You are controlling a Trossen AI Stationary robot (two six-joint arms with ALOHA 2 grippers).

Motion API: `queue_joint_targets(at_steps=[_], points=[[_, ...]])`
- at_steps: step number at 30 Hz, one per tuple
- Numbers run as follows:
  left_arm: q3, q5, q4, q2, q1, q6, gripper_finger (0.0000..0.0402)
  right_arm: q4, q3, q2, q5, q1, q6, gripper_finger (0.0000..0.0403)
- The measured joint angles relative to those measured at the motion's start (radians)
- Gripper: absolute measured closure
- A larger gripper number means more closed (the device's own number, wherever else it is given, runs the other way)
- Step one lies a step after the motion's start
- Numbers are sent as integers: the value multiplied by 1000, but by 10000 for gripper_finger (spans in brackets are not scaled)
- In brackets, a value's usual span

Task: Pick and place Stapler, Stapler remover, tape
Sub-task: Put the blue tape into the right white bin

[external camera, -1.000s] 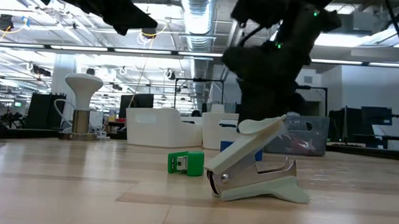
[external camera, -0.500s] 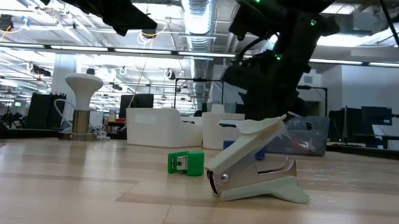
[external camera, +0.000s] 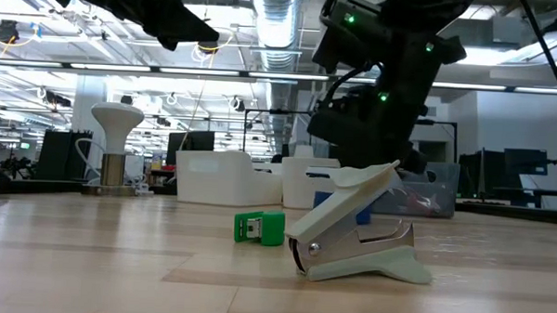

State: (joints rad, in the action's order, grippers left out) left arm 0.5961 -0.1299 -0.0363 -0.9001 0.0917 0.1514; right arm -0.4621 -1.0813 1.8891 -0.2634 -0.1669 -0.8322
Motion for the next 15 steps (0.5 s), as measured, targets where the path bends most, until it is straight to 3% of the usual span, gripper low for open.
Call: queue_joint_targets(at_steps=[5, 15], points=[[0, 0, 1, 0, 0, 0, 398, -24, -15, -12, -9, 0, 74, 376], [0, 0, 3, 0, 0, 0, 398, -205, -241, -12, -115, 74, 301, 373]])
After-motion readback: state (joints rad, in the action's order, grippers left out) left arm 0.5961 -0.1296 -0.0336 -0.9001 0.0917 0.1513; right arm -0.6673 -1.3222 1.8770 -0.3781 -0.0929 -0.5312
